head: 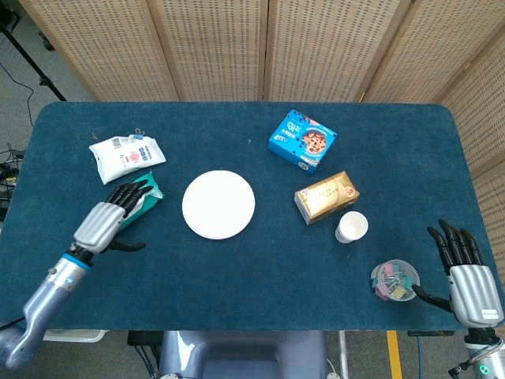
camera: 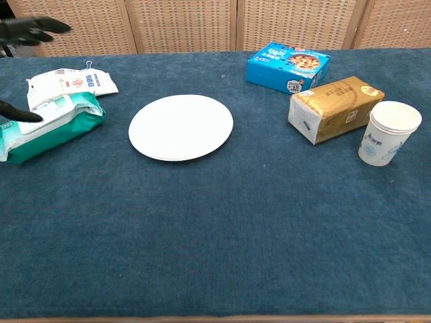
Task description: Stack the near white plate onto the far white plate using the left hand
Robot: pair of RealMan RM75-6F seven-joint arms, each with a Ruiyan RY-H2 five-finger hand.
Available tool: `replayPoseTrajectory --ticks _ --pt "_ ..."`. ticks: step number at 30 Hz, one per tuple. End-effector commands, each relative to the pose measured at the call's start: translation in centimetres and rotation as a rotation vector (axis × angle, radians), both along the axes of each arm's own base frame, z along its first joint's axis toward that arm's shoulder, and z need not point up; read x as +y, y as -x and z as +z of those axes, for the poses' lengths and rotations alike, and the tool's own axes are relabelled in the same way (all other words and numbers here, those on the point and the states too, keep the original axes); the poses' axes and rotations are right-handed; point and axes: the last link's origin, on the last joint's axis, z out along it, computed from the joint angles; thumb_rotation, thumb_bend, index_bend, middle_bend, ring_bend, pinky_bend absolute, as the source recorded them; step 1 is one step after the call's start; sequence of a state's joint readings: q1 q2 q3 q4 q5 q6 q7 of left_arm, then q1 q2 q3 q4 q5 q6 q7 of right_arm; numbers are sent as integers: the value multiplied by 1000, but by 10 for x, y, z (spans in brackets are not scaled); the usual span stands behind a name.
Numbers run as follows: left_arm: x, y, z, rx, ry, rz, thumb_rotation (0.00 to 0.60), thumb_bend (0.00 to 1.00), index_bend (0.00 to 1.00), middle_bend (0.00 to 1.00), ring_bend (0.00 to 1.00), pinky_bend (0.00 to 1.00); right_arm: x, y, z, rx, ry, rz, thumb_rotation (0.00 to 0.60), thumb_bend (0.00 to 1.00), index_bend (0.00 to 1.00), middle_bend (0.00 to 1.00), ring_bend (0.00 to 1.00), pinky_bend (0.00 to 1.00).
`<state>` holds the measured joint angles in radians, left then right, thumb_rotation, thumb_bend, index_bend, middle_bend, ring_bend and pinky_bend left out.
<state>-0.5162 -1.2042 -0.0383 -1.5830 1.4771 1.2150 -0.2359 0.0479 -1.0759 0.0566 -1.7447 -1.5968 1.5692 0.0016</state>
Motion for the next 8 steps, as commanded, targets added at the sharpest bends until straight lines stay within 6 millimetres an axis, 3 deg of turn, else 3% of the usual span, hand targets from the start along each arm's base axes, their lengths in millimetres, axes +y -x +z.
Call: replayPoseTrajectory --ticks 1,5,8 --pt "-48 54 43 39 -195 116 600 0 0 0 0 0 -1 0 0 6 16 11 600 0 0 0 0 0" --pt "-69 75 55 127 -224 211 600 0 0 0 0 0 -3 2 2 52 56 30 600 0 0 0 0 0" --pt "-78 77 61 181 -230 231 600 0 0 0 0 0 -3 2 1 48 65 33 600 0 0 0 0 0"
